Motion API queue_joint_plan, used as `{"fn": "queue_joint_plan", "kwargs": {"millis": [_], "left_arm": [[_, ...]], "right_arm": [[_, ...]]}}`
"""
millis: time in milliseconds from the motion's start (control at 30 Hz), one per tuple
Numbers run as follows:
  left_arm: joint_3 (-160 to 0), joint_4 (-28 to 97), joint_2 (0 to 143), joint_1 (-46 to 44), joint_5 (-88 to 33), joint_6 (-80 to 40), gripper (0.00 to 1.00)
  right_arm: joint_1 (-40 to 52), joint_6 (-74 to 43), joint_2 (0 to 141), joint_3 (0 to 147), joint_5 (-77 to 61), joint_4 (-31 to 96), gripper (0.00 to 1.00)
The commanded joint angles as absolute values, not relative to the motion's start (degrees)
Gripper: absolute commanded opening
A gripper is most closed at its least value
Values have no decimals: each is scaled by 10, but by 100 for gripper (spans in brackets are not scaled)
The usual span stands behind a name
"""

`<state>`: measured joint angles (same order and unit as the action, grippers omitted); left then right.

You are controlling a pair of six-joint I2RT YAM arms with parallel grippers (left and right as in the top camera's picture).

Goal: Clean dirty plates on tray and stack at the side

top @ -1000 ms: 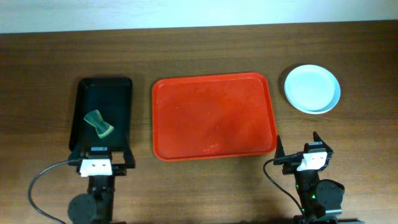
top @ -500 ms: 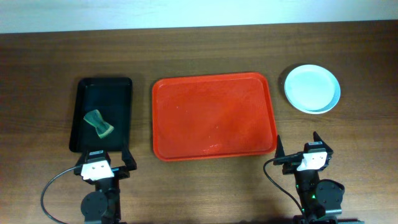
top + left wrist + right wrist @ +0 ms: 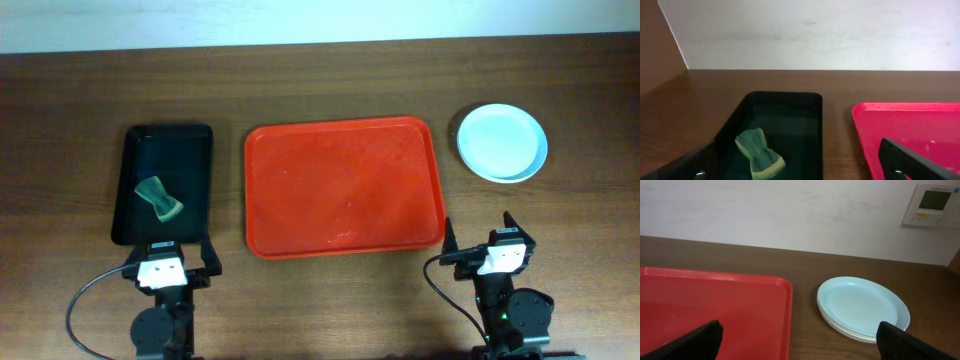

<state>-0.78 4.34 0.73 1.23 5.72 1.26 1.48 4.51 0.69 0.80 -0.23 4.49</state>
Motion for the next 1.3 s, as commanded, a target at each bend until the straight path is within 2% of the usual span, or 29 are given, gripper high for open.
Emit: {"fn": "queue_joint_plan", "kwargs": {"millis": [0, 1267], "left_arm": [[-5, 47, 3, 10, 44, 29, 99], [-5, 44, 3, 10, 54, 9, 99]], "right_arm": [[11, 41, 2, 3, 3, 47, 99], [11, 43, 2, 3, 11, 47, 98]]}}
